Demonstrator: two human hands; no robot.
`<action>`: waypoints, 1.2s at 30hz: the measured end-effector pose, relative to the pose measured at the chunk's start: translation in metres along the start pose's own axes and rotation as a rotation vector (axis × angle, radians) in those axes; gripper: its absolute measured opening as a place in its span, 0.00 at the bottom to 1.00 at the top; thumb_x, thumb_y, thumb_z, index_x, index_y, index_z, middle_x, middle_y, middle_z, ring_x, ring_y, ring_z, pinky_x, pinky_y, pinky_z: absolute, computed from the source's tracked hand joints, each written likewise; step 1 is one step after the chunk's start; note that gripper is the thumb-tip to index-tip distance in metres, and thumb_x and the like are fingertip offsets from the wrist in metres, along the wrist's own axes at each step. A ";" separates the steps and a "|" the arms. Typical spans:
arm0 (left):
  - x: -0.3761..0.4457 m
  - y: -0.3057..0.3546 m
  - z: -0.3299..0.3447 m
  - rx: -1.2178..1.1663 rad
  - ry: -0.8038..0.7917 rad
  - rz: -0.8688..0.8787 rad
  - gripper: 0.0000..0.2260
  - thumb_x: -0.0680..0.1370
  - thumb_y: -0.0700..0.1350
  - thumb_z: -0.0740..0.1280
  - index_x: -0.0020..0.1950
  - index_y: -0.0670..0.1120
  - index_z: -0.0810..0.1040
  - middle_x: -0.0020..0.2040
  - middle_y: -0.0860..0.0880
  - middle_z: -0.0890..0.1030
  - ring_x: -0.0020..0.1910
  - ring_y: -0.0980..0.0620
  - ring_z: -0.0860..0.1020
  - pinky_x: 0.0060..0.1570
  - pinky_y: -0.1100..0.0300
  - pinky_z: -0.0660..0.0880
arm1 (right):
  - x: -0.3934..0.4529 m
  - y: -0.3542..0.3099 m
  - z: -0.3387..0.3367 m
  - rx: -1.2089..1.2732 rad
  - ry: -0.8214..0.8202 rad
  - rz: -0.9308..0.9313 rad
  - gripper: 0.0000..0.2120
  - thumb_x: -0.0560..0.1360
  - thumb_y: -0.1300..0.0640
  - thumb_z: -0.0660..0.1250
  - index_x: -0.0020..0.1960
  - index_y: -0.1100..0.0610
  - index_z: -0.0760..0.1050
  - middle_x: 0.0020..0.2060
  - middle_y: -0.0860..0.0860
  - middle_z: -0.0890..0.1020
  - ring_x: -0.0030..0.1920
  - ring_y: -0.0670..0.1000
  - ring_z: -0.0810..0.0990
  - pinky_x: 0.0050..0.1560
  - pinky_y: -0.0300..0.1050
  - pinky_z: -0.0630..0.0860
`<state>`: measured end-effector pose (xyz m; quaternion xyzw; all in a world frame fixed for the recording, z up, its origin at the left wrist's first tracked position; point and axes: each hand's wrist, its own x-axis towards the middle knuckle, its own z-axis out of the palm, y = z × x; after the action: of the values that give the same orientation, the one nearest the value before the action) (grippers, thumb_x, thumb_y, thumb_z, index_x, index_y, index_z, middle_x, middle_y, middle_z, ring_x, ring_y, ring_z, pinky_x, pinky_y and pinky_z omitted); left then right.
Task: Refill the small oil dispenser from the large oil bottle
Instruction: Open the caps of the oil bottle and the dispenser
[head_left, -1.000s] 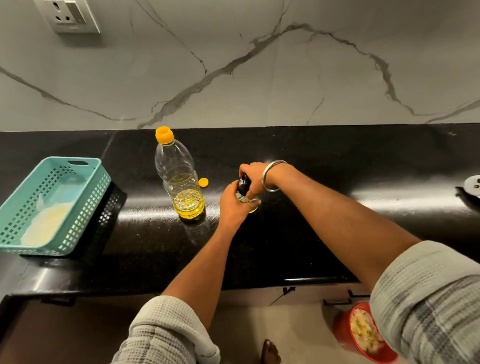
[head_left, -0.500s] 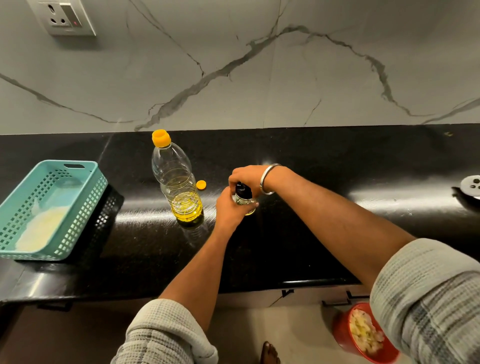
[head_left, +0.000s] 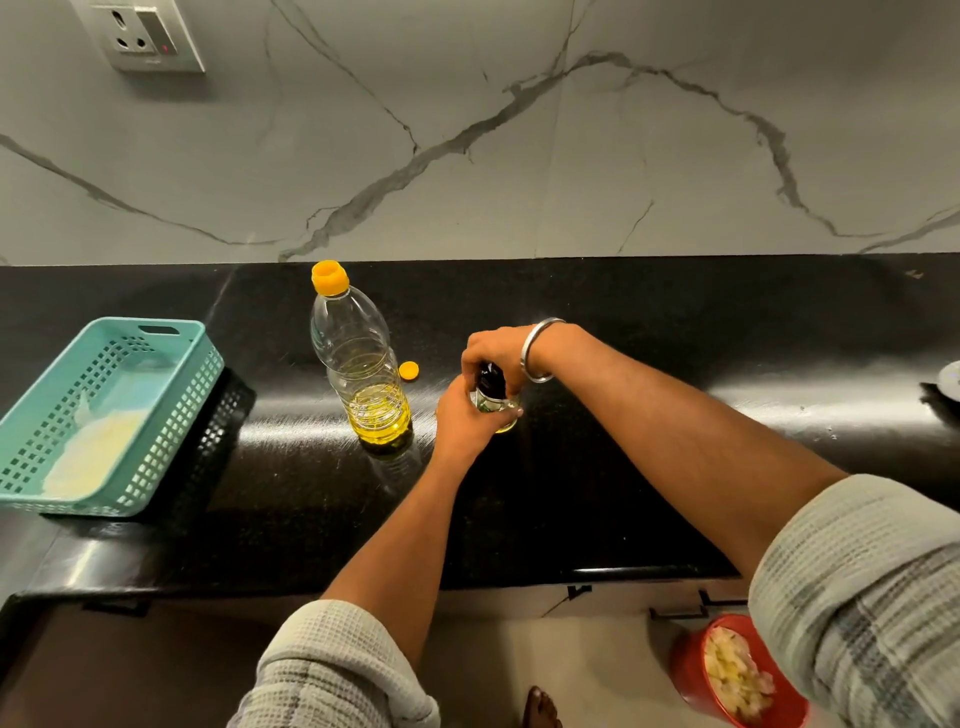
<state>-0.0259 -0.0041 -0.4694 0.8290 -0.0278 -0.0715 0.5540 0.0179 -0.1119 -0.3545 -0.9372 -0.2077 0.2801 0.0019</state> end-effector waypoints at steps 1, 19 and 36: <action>0.000 0.000 0.000 -0.001 -0.003 0.003 0.25 0.63 0.46 0.81 0.56 0.50 0.75 0.48 0.55 0.81 0.48 0.56 0.80 0.47 0.60 0.78 | 0.000 0.000 0.000 0.004 -0.004 0.005 0.25 0.65 0.61 0.77 0.59 0.49 0.73 0.63 0.50 0.67 0.60 0.56 0.72 0.59 0.51 0.76; 0.000 0.001 -0.001 0.025 -0.023 -0.009 0.24 0.65 0.46 0.79 0.58 0.50 0.75 0.50 0.57 0.79 0.49 0.57 0.78 0.47 0.64 0.75 | 0.010 -0.005 0.008 -0.036 0.137 0.161 0.27 0.67 0.45 0.75 0.60 0.52 0.69 0.59 0.54 0.70 0.52 0.56 0.76 0.54 0.51 0.77; 0.000 0.000 -0.002 0.017 -0.021 0.013 0.26 0.65 0.46 0.80 0.60 0.48 0.76 0.51 0.56 0.79 0.47 0.59 0.77 0.40 0.70 0.70 | 0.010 -0.004 0.006 -0.044 0.073 0.069 0.28 0.65 0.56 0.77 0.62 0.53 0.69 0.59 0.53 0.71 0.55 0.55 0.75 0.50 0.45 0.74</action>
<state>-0.0259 -0.0027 -0.4686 0.8326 -0.0395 -0.0766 0.5471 0.0211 -0.1050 -0.3640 -0.9532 -0.1813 0.2410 -0.0206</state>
